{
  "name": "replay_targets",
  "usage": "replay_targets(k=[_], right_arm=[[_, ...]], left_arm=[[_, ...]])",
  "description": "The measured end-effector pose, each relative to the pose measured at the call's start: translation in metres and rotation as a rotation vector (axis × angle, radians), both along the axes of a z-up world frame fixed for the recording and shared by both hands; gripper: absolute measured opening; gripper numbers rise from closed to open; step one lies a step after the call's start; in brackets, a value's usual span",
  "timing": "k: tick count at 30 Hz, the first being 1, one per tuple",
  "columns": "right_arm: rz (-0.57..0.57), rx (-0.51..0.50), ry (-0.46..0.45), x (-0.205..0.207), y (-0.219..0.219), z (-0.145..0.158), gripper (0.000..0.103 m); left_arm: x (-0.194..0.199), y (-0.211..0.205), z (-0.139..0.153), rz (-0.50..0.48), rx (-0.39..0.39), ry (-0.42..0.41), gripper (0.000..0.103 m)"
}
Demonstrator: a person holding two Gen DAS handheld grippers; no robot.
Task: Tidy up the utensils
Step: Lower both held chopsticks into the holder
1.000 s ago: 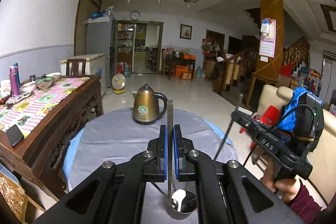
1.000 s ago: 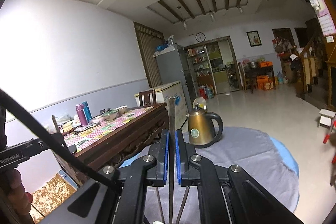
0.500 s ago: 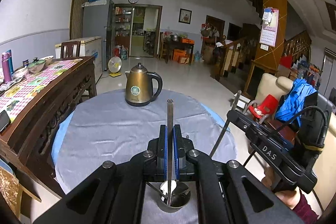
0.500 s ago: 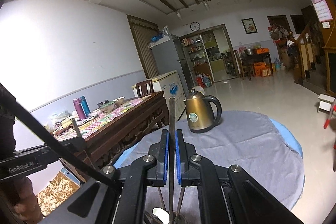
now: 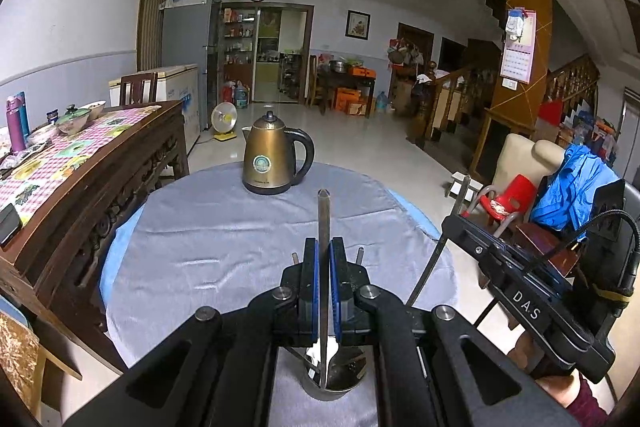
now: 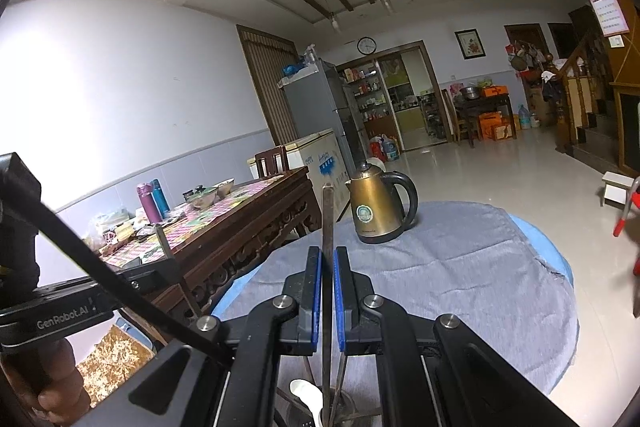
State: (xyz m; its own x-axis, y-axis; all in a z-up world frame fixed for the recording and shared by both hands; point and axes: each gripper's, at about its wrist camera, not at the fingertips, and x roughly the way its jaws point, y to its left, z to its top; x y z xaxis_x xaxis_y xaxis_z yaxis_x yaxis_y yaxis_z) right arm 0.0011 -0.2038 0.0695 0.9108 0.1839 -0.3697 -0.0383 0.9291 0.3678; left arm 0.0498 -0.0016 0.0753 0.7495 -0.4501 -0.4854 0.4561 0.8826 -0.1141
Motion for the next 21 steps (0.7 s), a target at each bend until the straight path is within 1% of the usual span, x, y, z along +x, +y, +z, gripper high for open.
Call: replay_targets(k=[15,21], right_arm=[[0.006,0.007,0.022,0.000,0.002,-0.009,0.006],[0.019,0.015,0.055,0.006,0.002,-0.023,0.007]], left_arm=[[-0.003,0.000,0.005,-0.026,-0.018,0.007,0.005],[0.011,-0.004,-0.011,-0.025,-0.009,0.064,0.005]])
